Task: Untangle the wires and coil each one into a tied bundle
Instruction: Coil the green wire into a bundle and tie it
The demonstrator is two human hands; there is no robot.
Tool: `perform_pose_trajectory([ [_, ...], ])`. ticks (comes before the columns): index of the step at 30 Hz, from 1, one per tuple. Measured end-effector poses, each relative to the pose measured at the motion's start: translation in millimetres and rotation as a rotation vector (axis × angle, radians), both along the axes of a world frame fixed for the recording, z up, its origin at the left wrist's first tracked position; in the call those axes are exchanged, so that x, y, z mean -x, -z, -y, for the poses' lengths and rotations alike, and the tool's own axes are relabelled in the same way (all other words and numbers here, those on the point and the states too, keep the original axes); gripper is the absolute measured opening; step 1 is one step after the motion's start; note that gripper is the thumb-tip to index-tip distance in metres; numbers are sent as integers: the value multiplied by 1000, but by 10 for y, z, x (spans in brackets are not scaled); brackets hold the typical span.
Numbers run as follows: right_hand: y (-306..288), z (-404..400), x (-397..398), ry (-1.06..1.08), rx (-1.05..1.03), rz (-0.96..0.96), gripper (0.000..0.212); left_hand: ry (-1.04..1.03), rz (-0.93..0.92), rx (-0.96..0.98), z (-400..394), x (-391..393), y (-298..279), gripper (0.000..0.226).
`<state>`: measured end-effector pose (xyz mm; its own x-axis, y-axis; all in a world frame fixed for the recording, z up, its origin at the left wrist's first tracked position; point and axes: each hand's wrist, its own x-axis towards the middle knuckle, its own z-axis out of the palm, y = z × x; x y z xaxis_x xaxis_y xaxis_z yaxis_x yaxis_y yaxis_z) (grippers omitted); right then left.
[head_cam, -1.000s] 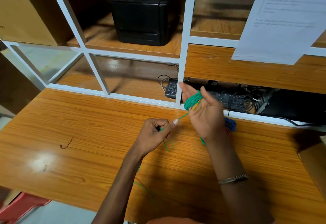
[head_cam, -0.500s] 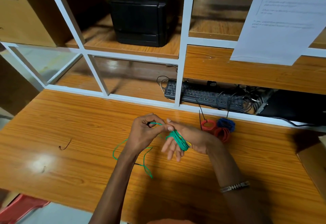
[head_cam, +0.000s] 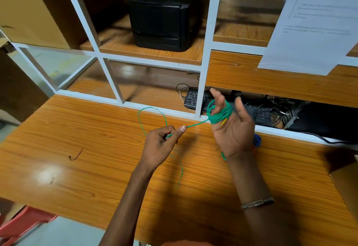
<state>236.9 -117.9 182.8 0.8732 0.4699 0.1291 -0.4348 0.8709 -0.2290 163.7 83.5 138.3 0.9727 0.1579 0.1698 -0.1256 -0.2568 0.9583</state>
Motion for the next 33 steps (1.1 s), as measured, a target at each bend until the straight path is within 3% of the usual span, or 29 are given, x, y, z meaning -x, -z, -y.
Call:
perform_pose_trajectory([
  [3,21,63,-79,123,190,-58,67,-14,-9,-20,-76,1,64,47],
  [5,130,6,-117,186,515,16,64,33,-17,-16,-44,11,63,44],
  [8,231,-127,-68,194,1083,140,31,83,-54,29,43,15,27,36],
  [9,246,-148,-42,146,1245,165,30,85,-61,40,55,3,37,33],
  [11,199,-145,19,-36,1503,198,45,69,-49,28,55,-11,40,27],
  [13,158,-121,101,-296,1637,289,75,49,-11,-11,43,-10,22,23],
  [15,157,-122,172,-527,1600,420,102,53,14,-24,43,-5,-23,18],
  [17,188,-123,202,-697,1489,530,116,46,20,-11,37,-13,-52,18],
  [20,207,-121,196,-904,1152,589,120,14,15,19,-4,-33,-33,30],
  [23,111,-84,153,-939,743,577,114,18,16,77,7,-26,-26,48],
  [28,13,28,12,-581,188,375,93,36,9,43,11,-2,-25,58],
  [31,-84,85,-16,-193,58,223,74,48,-15,80,17,16,-25,60],
  [33,-166,123,-41,-8,101,132,71,57,-35,104,1,27,-4,58],
])
